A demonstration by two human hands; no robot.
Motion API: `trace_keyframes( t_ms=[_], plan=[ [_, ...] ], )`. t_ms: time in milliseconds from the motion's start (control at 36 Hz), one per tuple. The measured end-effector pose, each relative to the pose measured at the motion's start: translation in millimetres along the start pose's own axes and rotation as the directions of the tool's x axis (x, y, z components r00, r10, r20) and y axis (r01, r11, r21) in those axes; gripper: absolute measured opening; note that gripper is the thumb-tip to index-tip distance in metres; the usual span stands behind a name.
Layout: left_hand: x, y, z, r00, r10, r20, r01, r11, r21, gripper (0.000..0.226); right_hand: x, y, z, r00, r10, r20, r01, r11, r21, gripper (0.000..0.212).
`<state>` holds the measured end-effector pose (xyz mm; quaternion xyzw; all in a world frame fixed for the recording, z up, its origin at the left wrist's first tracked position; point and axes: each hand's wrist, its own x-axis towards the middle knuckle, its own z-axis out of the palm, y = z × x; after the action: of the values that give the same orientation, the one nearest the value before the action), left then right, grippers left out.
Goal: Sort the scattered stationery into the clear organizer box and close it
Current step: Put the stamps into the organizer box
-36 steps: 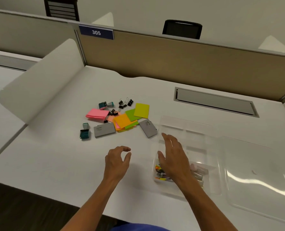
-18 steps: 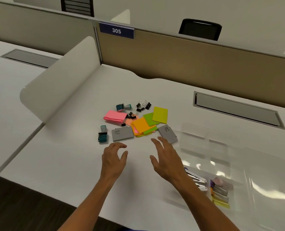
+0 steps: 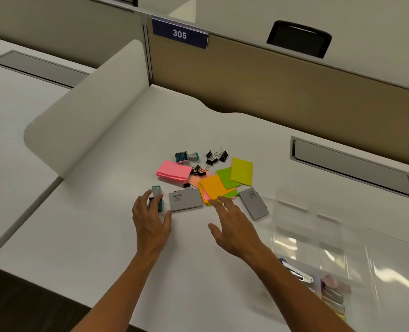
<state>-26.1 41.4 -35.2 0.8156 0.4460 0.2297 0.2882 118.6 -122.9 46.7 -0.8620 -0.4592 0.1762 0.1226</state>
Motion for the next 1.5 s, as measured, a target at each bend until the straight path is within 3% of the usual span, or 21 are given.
trace_keyframes(
  t_ms=[194, 583, 778, 972, 1139, 1333, 1500],
  plan=[
    [2.2, -2.6, 13.9, 0.996, -0.032, 0.083, 0.027, 0.998, 0.055, 0.077, 52.1, 3.8, -10.1, 0.998, -0.057, -0.015, 0.056, 0.998, -0.022, 0.062],
    [5.3, -7.5, 25.9, 0.993, 0.037, 0.110, -0.071, 0.942, 0.328, 0.051, 163.4, -10.2, -15.5, 0.997, -0.062, -0.040, 0.066, 0.989, 0.133, 0.058],
    [5.4, -6.0, 24.7, 0.994, 0.037, 0.104, -0.068, 0.947, 0.314, 0.048, 220.0, -12.8, -11.7, 0.999, -0.031, 0.010, 0.030, 0.994, 0.104, 0.057],
    [5.2, -7.6, 27.3, 0.995, 0.059, 0.078, -0.079, 0.956, 0.284, 0.047, 257.3, -13.0, 2.1, 0.994, -0.058, 0.095, 0.077, 0.976, -0.204, 0.064],
    [5.1, -7.3, 26.3, 0.997, 0.053, 0.058, -0.066, 0.967, 0.246, 0.054, 263.3, -9.4, 8.7, 0.995, -0.091, 0.039, 0.099, 0.925, -0.367, 0.032],
    [5.0, -9.5, 26.9, 0.997, 0.059, 0.052, -0.067, 0.982, 0.179, 0.049, 261.1, -10.9, 2.2, 1.000, -0.019, -0.004, 0.018, 0.973, -0.230, 0.022],
    [5.6, -5.9, 23.9, 0.999, 0.044, 0.016, -0.045, 0.997, 0.055, 0.046, 247.7, -10.6, -2.3, 0.996, 0.021, -0.081, -0.032, 0.990, -0.135, 0.025]
  ],
)
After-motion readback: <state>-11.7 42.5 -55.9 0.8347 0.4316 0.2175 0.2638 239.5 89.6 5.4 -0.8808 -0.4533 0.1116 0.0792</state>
